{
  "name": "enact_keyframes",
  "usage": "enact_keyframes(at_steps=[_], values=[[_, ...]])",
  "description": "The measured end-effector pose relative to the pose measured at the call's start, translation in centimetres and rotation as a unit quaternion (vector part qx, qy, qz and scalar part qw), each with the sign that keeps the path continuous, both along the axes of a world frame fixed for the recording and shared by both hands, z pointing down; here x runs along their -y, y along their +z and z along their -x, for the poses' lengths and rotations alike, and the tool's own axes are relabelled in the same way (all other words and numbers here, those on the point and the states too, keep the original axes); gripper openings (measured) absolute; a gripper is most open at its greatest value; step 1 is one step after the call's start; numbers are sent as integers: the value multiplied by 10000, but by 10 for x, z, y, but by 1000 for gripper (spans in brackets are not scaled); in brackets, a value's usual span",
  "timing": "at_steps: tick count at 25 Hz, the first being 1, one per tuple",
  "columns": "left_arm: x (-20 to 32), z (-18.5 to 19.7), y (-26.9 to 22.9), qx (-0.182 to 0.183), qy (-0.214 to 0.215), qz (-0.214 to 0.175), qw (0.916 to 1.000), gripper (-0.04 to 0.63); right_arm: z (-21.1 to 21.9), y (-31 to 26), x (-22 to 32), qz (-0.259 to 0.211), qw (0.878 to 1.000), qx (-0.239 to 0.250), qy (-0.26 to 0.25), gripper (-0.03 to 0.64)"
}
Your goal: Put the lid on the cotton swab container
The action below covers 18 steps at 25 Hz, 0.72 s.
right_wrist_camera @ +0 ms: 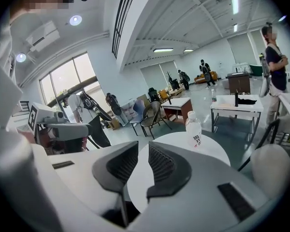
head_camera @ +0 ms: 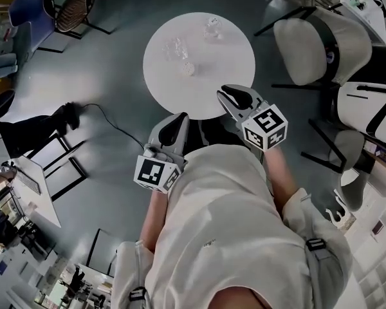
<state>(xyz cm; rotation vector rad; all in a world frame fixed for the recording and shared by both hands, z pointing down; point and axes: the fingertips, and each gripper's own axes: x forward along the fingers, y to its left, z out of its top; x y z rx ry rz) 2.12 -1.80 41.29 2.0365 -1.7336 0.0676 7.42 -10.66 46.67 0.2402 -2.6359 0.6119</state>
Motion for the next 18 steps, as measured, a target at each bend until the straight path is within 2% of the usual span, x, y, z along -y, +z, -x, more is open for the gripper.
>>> enact_keyframes(at_steps=[4, 6, 18], values=[[6, 8, 2, -63, 10, 8, 10000, 11, 11, 18, 17, -517, 9977, -441, -34, 60], [9, 11, 4, -89, 45, 31, 9999, 11, 16, 30, 26, -617, 9962, -609, -28, 60], [18, 41, 20, -181, 171, 303, 9992, 11, 53, 120, 43, -263, 9905, -1340, -179, 60]])
